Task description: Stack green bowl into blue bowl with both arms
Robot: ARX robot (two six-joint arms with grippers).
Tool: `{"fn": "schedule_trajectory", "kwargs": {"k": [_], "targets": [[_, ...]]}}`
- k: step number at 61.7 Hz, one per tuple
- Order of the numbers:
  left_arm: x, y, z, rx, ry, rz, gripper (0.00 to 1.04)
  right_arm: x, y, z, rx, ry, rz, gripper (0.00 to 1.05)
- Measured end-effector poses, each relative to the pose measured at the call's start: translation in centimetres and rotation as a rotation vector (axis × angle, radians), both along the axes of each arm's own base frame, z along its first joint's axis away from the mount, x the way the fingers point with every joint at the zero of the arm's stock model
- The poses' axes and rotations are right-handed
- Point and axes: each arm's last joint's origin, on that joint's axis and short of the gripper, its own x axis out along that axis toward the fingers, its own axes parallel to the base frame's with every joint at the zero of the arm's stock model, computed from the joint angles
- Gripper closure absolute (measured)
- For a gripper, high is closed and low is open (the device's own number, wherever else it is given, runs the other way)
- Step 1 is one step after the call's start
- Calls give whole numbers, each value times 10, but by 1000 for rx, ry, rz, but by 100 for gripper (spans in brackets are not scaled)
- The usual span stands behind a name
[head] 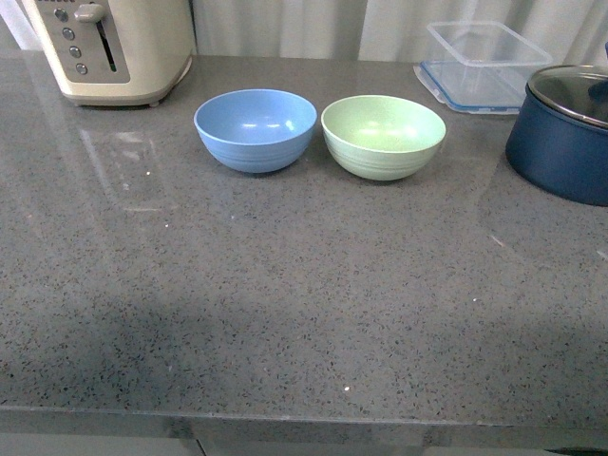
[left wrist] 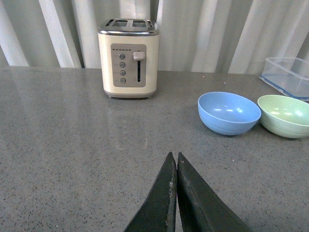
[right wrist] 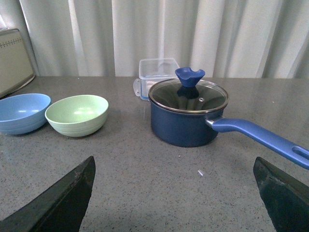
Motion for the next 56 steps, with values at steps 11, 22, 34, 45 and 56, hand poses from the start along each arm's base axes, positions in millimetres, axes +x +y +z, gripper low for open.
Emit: {"fn": "schedule_trajectory", "kwargs": {"k": [11,22,34,45,56], "targets": [[-7,0,0,0,-2,0,101,0,0,0,0,0,0,10],[-11,0,0,0,-2,0,101,0,0,0,0,0,0,10],[-19,0,-3,0,24,0,101,0,0,0,0,0,0,10],[-25,0,-3,0,5,0,101,0,0,0,0,0,0,10],[-25,0,-3,0,5,0,86,0,0,0,0,0,0,10]]}}
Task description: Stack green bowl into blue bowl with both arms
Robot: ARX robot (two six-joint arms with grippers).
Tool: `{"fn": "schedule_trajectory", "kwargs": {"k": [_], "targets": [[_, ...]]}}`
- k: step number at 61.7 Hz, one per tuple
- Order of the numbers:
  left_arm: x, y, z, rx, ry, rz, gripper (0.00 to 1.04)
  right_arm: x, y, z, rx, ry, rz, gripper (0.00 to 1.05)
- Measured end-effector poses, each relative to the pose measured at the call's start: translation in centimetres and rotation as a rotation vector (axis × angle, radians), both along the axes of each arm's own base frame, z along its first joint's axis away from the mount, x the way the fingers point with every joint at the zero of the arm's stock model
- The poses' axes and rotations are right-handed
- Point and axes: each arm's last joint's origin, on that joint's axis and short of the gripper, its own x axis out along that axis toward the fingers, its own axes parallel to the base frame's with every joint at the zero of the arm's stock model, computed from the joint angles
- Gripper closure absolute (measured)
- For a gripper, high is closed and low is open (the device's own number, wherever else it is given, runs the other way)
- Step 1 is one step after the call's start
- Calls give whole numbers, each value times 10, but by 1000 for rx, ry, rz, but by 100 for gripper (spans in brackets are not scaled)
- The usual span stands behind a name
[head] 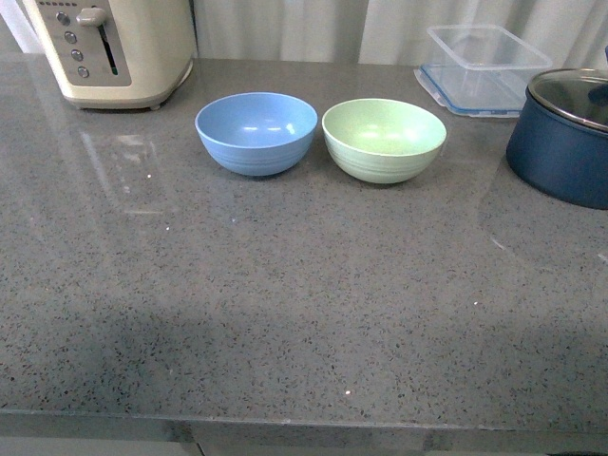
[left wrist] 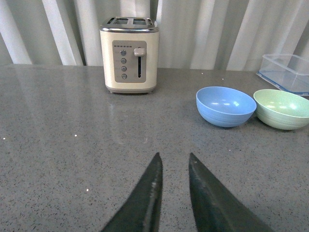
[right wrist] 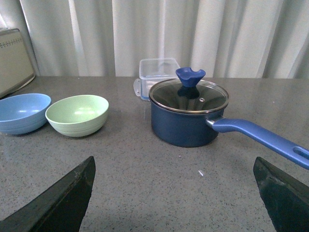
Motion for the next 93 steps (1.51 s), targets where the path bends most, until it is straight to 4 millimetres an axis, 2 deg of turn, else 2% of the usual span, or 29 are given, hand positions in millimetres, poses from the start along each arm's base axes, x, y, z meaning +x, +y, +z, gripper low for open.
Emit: {"fn": "schedule_trajectory", "kwargs": {"k": [7,9,14,16,19,26,39,53,63,74,93], "targets": [[0,0,0,0,0,0,60,0,0,0,0,1,-1,10],[0,0,0,0,0,0,53,0,0,-1,12,78,-25,10],[0,0,0,0,0,1,38,7,4,11,11,575,-96,10],[0,0,0,0,0,0,33,14,7,15,12,701,-89,10],[0,0,0,0,-1,-1,24,28,11,22,14,803,-74,10],[0,0,0,1,-1,-1,5,86,26,47,22,879,-41,10],[0,0,0,3,-1,0,7,166,53,71,7,899,17,10],[0,0,0,3,-1,1,7,232,78,84,-14,877,66,10],[0,0,0,3,-1,0,7,264,91,80,-22,877,82,10],[0,0,0,3,-1,0,7,301,104,66,-42,892,106,10],[0,0,0,3,-1,0,7,339,116,51,-74,902,153,10]]}}
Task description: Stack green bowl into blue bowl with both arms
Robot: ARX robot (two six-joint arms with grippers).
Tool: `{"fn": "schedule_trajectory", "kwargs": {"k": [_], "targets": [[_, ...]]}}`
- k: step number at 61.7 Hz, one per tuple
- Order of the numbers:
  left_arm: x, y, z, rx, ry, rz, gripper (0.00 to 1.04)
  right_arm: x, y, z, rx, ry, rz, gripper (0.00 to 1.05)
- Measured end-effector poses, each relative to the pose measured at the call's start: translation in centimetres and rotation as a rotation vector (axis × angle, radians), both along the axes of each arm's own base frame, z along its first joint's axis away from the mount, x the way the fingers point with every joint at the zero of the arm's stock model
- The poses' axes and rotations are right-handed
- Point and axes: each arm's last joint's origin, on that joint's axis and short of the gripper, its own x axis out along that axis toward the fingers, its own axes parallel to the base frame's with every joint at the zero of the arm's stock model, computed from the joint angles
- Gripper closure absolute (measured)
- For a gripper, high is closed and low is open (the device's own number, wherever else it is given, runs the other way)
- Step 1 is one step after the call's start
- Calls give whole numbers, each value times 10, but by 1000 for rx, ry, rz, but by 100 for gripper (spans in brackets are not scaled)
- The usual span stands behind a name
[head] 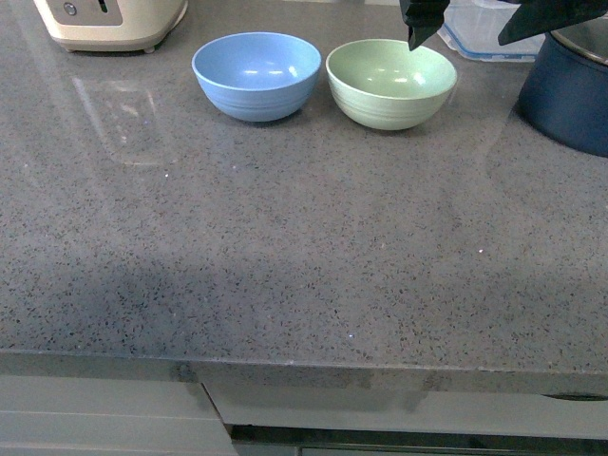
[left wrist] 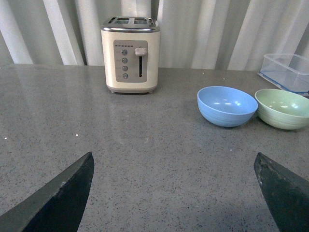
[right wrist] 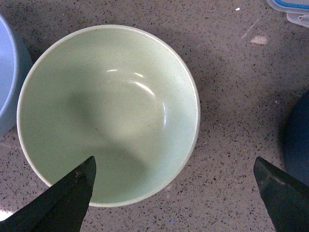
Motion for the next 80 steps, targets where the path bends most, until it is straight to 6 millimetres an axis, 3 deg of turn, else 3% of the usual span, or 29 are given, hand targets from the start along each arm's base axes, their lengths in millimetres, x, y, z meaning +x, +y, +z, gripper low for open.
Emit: {"fn": "schedule_trajectory", "kwargs": {"k": [33,70,76,80], "targets": [[0,0,0,0,0,0,7,37,-3,-21,-11,20,10,10],[0,0,0,0,0,0,7,33,7,-46,4,60,51,10],[0,0,0,0,0,0,7,31,10,-49,0,62,60,22],[0,0,0,0,0,0,7,30,13,-50,3,63,66,38]]}}
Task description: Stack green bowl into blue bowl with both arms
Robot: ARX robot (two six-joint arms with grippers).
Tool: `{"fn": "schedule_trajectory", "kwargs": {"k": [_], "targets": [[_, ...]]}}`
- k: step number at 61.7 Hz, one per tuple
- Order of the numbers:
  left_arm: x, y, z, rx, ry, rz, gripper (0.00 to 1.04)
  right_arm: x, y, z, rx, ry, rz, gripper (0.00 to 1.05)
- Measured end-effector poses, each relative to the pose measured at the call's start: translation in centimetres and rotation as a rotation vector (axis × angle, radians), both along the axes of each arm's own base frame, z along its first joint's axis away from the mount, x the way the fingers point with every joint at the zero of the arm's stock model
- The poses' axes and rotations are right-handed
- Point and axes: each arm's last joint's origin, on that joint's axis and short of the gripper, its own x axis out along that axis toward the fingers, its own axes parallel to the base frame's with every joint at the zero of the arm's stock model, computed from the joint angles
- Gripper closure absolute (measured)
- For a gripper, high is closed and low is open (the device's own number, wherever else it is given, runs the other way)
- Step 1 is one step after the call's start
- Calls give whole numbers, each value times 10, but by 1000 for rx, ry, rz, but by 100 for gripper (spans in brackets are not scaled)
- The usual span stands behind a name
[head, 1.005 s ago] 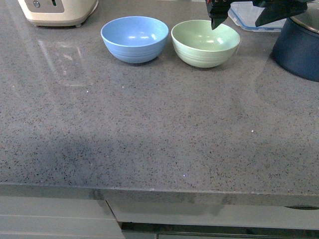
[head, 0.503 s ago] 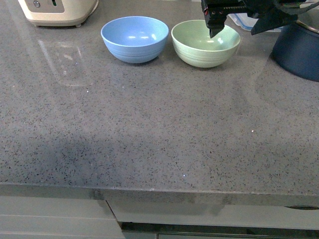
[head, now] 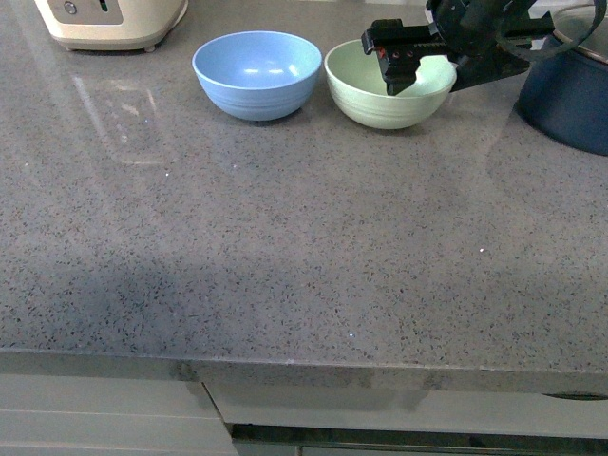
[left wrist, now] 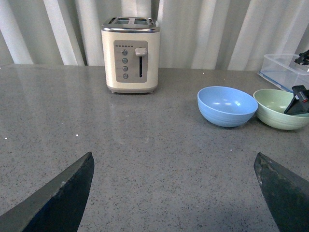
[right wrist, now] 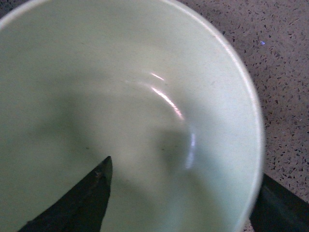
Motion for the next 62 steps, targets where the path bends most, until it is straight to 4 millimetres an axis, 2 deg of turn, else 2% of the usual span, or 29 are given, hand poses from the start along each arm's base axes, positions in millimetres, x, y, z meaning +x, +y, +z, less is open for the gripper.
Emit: {"fn": "schedule_trajectory", "kwargs": {"k": [13,20,22,48,62], "targets": [[0,0,0,0,0,0,7,0,-5,-3,6,4,-24,84],[0,0,0,0,0,0,7,1,-10,-2,10,2,-35,98],[0,0,0,0,0,0,7,2,-12,3,29,-13,-38,103],[0,0,0,0,0,0,7,6,-25,21,5,-38,-40,104],[0,0,0,0,0,0,7,14,-27,51,11,-79,-15,104]]}}
